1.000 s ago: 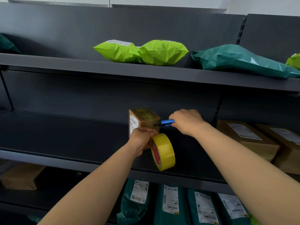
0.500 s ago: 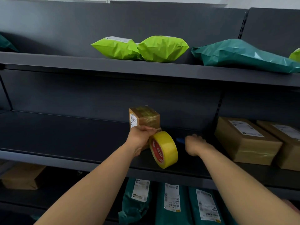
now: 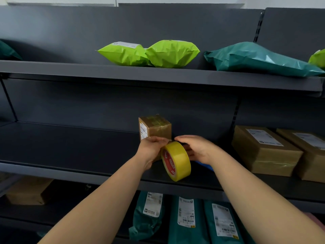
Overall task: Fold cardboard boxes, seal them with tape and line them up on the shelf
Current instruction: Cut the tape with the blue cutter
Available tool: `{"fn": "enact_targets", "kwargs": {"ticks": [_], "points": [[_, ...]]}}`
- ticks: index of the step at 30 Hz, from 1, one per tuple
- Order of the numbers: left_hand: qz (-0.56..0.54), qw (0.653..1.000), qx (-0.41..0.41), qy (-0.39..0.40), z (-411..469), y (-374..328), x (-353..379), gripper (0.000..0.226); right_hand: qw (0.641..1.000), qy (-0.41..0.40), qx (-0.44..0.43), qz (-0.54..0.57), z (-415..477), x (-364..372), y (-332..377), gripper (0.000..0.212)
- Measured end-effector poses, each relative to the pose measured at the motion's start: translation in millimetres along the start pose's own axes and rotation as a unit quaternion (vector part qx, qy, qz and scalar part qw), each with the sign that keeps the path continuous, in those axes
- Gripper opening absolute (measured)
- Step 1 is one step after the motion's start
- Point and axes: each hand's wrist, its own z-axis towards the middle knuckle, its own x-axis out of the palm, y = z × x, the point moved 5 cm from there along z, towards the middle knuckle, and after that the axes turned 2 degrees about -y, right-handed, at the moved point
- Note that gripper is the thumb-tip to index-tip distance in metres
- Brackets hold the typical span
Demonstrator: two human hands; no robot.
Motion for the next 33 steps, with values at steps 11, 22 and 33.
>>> {"fn": "enact_targets", "kwargs": {"ticks": [11,22,33], "points": [[0.163,0.981,0.108,-0.014,-7.9,-13.7,-13.8,0.020,0.997,-0.002,0.045,0.055,0.3,22.6,4.5,0.010],[0.541,0.767,0.345,-0.008,18.4,-84.1,-3.3,0.041,0.998,-0.057,0.015,0.033,3.9,14.4,-1.6,0.033],[0.556,0.780,0.287,-0.008,49.7,-54.7,8.4,0.037,0.990,-0.112,-0.035,0.072,-4.9,2.4,-6.6,0.023]]}}
